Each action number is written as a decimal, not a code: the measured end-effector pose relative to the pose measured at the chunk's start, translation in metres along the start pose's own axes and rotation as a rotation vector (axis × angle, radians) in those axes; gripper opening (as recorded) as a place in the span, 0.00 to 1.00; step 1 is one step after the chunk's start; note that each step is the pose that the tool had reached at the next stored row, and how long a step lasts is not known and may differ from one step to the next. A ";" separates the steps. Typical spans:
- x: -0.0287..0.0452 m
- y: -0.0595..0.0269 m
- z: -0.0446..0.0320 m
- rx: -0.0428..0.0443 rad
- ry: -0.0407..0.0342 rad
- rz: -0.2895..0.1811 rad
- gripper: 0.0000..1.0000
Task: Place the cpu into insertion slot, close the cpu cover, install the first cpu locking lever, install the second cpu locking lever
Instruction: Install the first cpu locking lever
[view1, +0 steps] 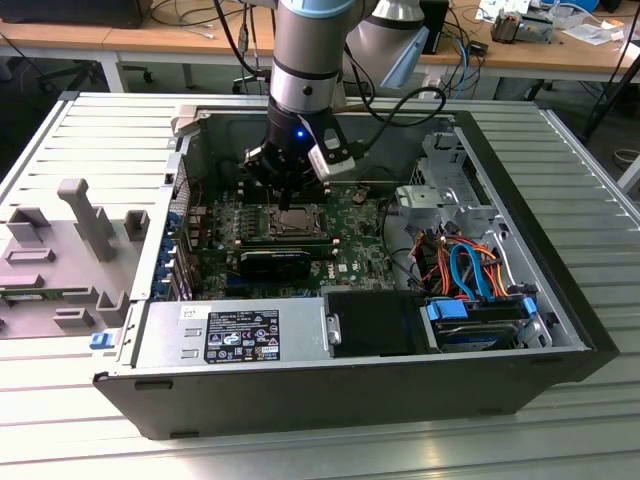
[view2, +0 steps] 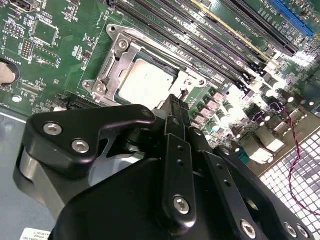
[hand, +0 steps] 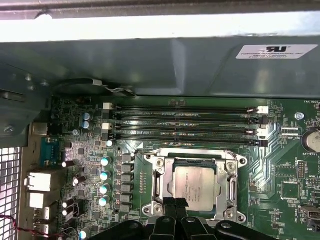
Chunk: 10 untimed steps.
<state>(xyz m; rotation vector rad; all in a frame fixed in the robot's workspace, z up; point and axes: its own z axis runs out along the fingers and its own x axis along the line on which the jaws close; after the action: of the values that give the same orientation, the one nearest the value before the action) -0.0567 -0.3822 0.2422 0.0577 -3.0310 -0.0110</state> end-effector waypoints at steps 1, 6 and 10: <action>0.0000 0.0000 0.0000 -0.0001 0.0000 -0.001 0.11; 0.0000 0.0000 -0.0003 -0.0003 0.0000 -0.008 0.11; 0.0001 0.0000 -0.0006 -0.0002 0.0001 -0.014 0.11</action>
<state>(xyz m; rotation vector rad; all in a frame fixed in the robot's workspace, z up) -0.0567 -0.3822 0.2428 0.0791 -3.0305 -0.0125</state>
